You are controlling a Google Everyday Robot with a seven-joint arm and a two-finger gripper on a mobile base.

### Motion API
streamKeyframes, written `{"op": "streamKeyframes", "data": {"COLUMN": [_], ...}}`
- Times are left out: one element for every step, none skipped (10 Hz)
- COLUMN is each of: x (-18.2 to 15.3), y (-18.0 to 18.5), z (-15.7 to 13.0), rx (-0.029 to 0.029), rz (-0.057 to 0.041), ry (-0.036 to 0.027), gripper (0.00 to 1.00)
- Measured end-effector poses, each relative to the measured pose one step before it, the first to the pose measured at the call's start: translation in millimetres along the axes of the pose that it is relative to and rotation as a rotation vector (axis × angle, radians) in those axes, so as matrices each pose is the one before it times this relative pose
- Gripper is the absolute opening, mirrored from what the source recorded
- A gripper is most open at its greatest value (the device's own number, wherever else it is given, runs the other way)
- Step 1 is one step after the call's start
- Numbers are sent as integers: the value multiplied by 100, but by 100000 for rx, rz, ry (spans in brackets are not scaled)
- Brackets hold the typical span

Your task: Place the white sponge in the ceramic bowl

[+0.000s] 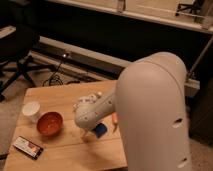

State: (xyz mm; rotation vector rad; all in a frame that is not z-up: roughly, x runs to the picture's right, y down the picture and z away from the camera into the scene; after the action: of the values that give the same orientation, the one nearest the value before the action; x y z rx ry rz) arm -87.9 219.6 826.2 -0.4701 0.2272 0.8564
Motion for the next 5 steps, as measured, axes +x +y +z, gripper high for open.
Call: {"op": "streamKeyframes", "data": {"x": [108, -64, -49, -388, -589], "y": [391, 117, -394, -694, -886], "z": [768, 573, 569, 250, -182], "rx": [-2486, -2139, -1519, -519, 646], "rz": [-51, 252, 718, 641, 102], "ry": [1036, 487, 457, -133, -755], "gripper": [80, 80, 80, 80, 79]}}
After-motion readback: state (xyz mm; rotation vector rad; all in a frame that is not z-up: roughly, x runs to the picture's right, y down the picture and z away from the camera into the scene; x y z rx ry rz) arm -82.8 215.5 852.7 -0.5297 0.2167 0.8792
